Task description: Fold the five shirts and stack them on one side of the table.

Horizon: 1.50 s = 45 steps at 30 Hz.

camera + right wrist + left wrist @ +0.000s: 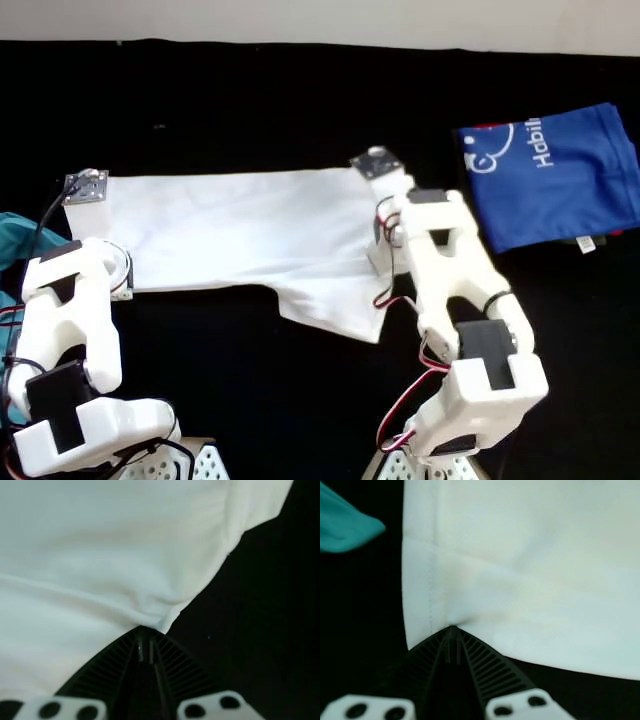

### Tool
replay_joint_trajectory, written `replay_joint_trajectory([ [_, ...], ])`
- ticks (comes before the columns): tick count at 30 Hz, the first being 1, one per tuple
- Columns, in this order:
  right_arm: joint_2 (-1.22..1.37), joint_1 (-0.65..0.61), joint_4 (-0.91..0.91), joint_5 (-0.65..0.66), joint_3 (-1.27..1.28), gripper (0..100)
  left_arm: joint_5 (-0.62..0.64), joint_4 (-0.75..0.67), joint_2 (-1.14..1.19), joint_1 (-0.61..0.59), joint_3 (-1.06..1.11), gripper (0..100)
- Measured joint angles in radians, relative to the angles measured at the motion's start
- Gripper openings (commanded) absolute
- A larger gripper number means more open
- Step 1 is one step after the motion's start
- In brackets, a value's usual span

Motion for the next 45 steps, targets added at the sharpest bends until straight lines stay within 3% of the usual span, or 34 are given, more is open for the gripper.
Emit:
replay_joint_trajectory([
  [4, -0.141, -0.061, 0.095, 0.0, -0.014, 1.0, 0.002, -0.012, 0.0, 0.0, 0.0, 1],
  [9, -0.238, -0.275, 0.219, 0.0, -0.014, 11.0, 0.002, -0.012, 0.0, 0.0, 0.0, 1],
  [14, -0.239, -0.451, 0.256, 0.0, -0.014, 14.9, 0.002, -0.012, 0.0, 0.0, 0.0, 1],
  [22, -0.074, -0.601, 0.256, 0.0, -0.014, 15.1, 0.002, -0.012, 0.0, 0.0, 0.0, 1],
  [30, 0.011, -0.592, 0.227, 0.0, -0.038, 14.3, 0.002, -0.012, 0.0, 0.0, 0.0, 1],
  [35, 0.011, -0.47, 0.18, 0.006, -0.086, 0.9, 0.002, -0.012, 0.0, 0.0, 0.0, 1],
  [45, 0.011, -0.318, 0.196, 0.006, -0.213, 1.5, 0.002, -0.012, 0.0, 0.0, 0.0, 1],
])
